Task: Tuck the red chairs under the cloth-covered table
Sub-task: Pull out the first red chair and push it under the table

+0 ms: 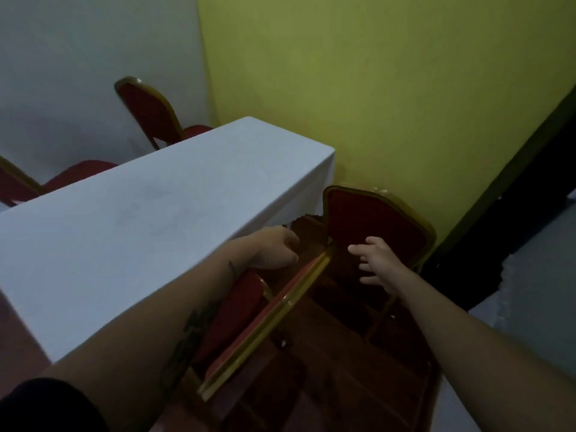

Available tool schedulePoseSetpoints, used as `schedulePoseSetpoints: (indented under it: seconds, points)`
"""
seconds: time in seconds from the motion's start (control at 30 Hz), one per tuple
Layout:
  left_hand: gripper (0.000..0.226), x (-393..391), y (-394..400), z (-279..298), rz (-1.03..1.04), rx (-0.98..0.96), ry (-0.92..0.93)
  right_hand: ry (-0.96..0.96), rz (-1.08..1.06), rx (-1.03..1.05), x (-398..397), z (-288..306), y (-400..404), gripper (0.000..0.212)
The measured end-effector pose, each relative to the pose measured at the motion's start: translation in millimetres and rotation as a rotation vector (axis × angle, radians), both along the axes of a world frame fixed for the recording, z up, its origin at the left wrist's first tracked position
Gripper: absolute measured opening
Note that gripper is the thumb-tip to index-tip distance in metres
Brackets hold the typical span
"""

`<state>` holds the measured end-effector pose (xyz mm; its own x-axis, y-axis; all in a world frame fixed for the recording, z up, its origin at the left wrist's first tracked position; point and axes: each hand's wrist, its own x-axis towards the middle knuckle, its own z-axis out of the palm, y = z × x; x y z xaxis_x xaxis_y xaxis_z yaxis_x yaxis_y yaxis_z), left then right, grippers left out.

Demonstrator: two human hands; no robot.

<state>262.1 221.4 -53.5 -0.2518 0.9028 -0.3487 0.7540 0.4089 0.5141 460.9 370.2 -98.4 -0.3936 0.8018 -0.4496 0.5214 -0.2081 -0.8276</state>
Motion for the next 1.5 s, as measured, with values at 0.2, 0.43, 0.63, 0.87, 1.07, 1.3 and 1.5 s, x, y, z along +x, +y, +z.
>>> schedulePoseSetpoints:
  seconds: [0.2, 0.43, 0.63, 0.87, 1.07, 1.3, 1.5]
  points:
    - [0.046, 14.4, 74.7, 7.6, -0.119, 0.167, 0.038, -0.381, 0.098, 0.318, 35.5, 18.9, 53.5, 0.083]
    - [0.047, 30.4, 182.9, 2.0, -0.230, 0.314, 0.214, -0.656, 0.236, 0.483, 56.1, 25.9, 140.2, 0.091]
    - [0.082, 42.3, 285.8, -17.7, -0.293, 0.268, 0.505, -0.647, 0.318, 0.477, 60.8, 4.7, 225.7, 0.085]
    - [0.073, 42.3, 356.4, -46.6, -0.301, 0.035, 0.583, -0.565, 0.464, 0.279, 68.6, -28.1, 288.0, 0.066]
    - [0.015, 41.7, 391.7, -48.2, -0.204, -0.067, 0.570, -0.513, 0.512, 0.231, 69.5, -53.7, 305.3, 0.064]
    - [0.014, 54.7, 398.2, -46.8, -0.289, -0.130, 0.662, -0.529, 0.466, 0.290, 78.9, -54.3, 307.5, 0.053]
    - [0.021, 102.6, 382.0, -50.3, -0.338, -0.186, 0.581, -0.538, 0.229, 0.256, 119.5, -52.6, 297.2, 0.034]
